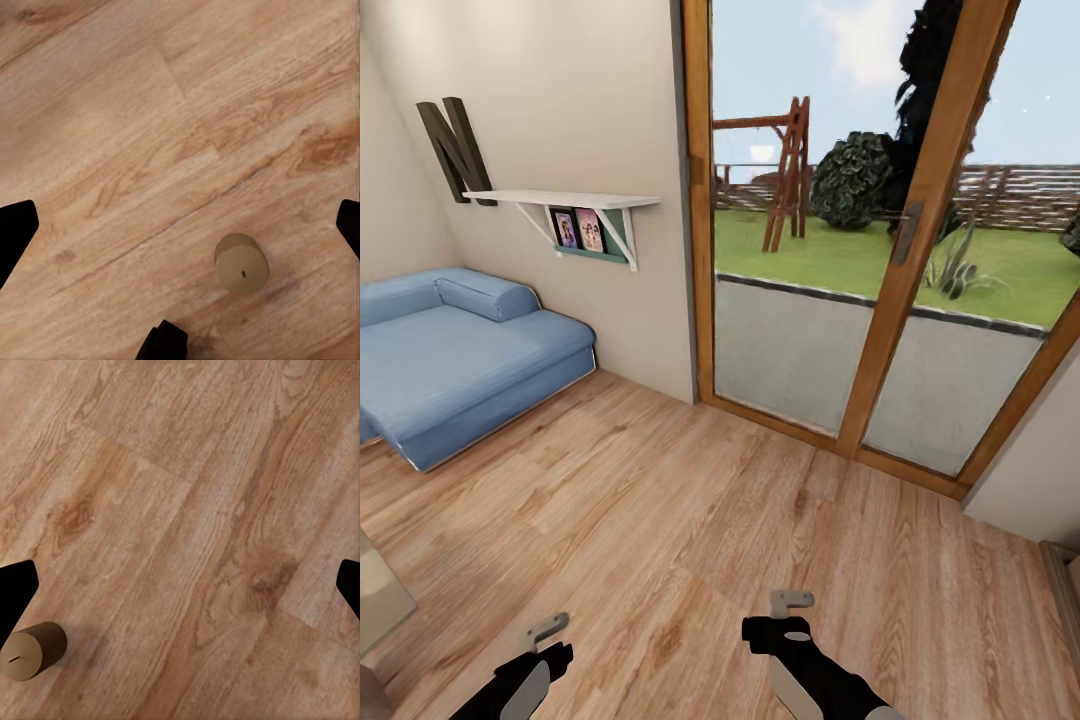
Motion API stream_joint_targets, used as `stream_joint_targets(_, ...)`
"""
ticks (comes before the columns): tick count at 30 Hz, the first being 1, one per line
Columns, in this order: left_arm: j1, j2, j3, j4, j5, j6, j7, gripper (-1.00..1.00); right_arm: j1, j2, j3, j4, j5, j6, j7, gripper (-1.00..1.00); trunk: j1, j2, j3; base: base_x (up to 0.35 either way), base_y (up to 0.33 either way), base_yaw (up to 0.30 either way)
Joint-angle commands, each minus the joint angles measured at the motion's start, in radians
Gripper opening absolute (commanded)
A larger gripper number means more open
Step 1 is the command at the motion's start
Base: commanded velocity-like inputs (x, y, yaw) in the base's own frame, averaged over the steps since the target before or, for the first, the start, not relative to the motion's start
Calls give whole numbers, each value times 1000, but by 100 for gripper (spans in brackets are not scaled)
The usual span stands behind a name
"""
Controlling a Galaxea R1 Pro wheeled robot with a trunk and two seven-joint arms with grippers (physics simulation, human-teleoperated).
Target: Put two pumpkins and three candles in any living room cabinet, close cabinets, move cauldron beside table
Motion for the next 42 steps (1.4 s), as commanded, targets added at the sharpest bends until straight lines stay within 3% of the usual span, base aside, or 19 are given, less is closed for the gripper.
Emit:
stream_joint_targets(1, 0, 2, -8, -2, 9, 4, -5, 100, -1, -1, 7, -2, -5, 4, -9, 100, 0, -1, -1, 3, 0, 0)
stream_joint_targets(8, 0, 2, -8, -2, 15, 6, -73, 100, -1, -1, 7, -3, -6, 4, -9, 100, 4, -8, -4, 0, 0, 0)
stream_joint_targets(14, 0, 0, -8, -2, 16, 7, -76, 100, -1, -2, 7, -3, -7, 4, -9, 100, 27, -50, -23, 0, 0, 0)
stream_joint_targets(22, 0, -29, -10, 3, 4, 5, -76, 100, -1, -2, 7, -3, -7, 4, -9, 100, 58, -106, -48, 0, 0, 0)
stream_joint_targets(30, 0, -47, -56, 24, 0, 4, -75, 100, -2, -2, 7, -3, -7, 3, -8, 100, 88, -162, -73, 0, 0, 0)
stream_joint_targets(39, 0, -51, -66, 25, 1, 4, -75, 100, -1, -2, 7, -12, -7, 3, -6, 100, 123, -225, -101, 0, 0, 0)
stream_joint_targets(42, 0, -51, -67, 25, 1, 4, -75, 100, -2, -1, 7, -33, -6, 7, 23, 100, 134, -246, -111, 0, 0, 0)
